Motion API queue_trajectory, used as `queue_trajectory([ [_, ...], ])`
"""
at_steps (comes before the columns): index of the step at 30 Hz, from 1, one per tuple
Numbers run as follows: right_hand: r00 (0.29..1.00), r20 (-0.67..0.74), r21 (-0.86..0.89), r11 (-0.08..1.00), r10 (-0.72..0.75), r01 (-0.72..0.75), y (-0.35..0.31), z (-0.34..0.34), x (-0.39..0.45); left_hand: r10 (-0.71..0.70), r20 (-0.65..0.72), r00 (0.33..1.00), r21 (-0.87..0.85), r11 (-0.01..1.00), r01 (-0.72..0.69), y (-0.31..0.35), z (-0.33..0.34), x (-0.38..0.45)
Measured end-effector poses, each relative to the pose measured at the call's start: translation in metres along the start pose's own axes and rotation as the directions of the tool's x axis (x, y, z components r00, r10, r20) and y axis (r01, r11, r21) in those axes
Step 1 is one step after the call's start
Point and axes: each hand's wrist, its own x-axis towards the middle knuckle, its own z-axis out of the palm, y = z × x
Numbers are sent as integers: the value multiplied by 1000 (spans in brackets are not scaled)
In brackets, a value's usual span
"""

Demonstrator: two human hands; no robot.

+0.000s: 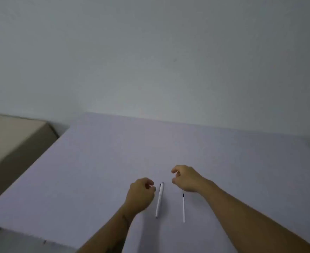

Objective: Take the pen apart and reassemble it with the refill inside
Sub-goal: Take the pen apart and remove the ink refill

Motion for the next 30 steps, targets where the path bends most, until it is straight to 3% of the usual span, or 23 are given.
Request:
queue_trajectory([
  [7,987,115,4,993,114,-115,34,28,4,-151,28,988,160,977,145,-24,61,-1],
  [13,984,110,44,989,139,-144,50,38,9,-167,19,986,300,942,153,-31,76,5],
  [18,980,102,111,977,169,-180,59,43,11,-226,84,970,268,943,196,-32,74,8],
  [21,973,96,266,937,208,-227,59,46,18,-190,118,975,199,966,165,-31,70,7],
  [25,968,43,581,782,249,-227,44,47,21,-102,119,988,147,986,84,-21,61,6],
  [30,959,-54,727,669,278,-153,34,42,32,-38,126,991,144,989,20,-9,49,11],
])
